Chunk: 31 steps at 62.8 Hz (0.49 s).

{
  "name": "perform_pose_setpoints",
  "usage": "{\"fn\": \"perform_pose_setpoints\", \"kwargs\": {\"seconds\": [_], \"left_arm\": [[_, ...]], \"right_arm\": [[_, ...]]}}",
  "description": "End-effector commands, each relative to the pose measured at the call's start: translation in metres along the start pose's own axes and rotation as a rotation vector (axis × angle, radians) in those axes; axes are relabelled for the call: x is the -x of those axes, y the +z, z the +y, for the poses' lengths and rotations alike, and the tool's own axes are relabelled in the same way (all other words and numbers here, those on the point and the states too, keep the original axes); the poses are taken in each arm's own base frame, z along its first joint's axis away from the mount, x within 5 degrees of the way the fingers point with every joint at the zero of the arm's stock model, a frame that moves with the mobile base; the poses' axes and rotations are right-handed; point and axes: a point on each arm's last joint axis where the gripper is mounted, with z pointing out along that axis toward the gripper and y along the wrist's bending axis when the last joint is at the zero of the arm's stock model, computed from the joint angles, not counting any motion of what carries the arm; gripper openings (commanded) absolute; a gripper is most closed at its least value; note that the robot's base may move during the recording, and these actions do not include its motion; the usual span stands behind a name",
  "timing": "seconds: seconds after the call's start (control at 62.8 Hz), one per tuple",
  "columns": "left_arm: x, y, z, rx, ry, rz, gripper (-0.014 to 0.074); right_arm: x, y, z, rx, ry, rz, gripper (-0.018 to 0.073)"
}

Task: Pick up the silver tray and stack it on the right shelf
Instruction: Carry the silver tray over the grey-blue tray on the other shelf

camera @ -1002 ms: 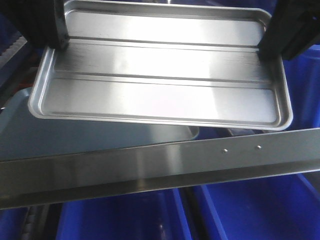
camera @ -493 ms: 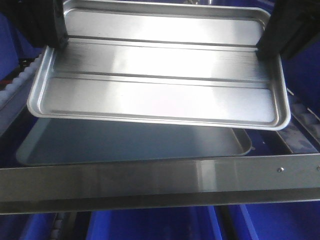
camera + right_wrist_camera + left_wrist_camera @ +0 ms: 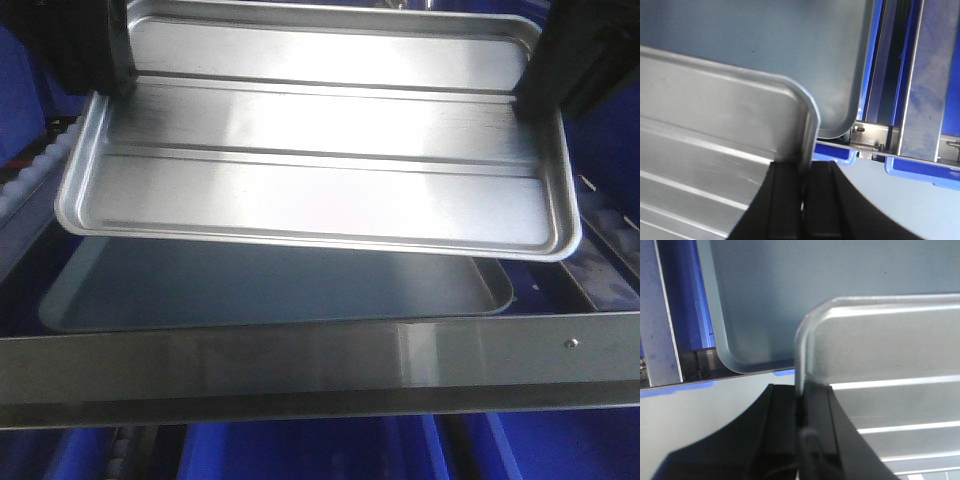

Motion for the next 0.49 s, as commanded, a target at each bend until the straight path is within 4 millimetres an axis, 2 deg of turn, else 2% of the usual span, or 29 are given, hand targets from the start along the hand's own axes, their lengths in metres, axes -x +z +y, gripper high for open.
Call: {"fn": "perform_pose_setpoints", "kwargs": {"seconds": [0.0,0.477], "left_arm": [[0.0000,-0.0223,0.0225,0.143,-0.002,-0.012,-0.0093],[-0.0012,-0.0224,0.0233,0.153,-0.003,0.001,-0.0093]], "right_arm": [[0.0088,-0.0150,-0.0062,-0.049,-0.061,-0.062,0.0057],[0.0094,-0.0150,-0.0059,-0.045,-0.061,-0.068,0.0057]]}}
